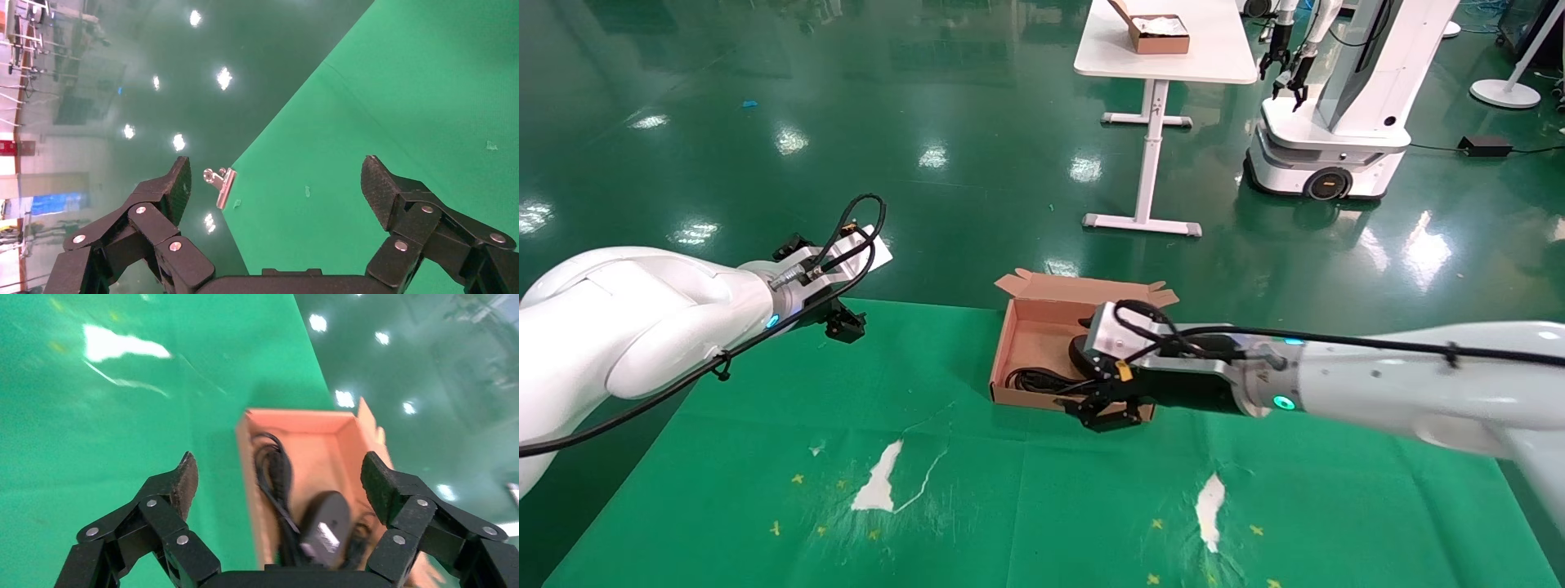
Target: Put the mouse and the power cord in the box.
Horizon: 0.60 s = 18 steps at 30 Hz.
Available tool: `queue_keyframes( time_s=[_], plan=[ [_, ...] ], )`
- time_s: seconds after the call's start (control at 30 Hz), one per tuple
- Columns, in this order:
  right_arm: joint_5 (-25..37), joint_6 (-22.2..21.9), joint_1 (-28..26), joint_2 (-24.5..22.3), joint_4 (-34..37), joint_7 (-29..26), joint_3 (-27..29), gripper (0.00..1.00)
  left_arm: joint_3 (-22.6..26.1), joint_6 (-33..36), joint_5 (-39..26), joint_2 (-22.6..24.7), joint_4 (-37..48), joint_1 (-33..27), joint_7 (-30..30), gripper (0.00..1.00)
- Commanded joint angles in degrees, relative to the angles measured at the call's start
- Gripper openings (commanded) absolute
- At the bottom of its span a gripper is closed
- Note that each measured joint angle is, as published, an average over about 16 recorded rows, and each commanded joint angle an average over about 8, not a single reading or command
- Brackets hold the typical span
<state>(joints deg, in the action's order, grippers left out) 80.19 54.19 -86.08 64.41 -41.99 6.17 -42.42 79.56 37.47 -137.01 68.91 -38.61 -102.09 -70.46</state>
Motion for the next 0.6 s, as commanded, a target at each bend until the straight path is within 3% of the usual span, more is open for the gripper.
queue_keyframes(
  time_s=[0.03, 0.27, 0.6],
  plan=[
    [-1.9, 1.6, 1.2, -1.4, -1.6, -0.8, 1.3, 1.00, 0.0, 0.0, 0.0, 0.0, 0.0, 0.0, 0.0, 1.00],
    [-8.6, 7.1, 5.5, -6.6, -7.1, -3.8, 5.9, 1.00, -2.2, 1.7, 3.4, -1.2, -1.2, 1.4, 2.1, 1.00],
    [-18.1, 14.9, 11.6, -13.9, -14.9, -8.0, 12.5, 1.00, -12.6, 9.5, 18.9, -6.7, -6.9, 8.0, 11.8, 1.00]
  ],
)
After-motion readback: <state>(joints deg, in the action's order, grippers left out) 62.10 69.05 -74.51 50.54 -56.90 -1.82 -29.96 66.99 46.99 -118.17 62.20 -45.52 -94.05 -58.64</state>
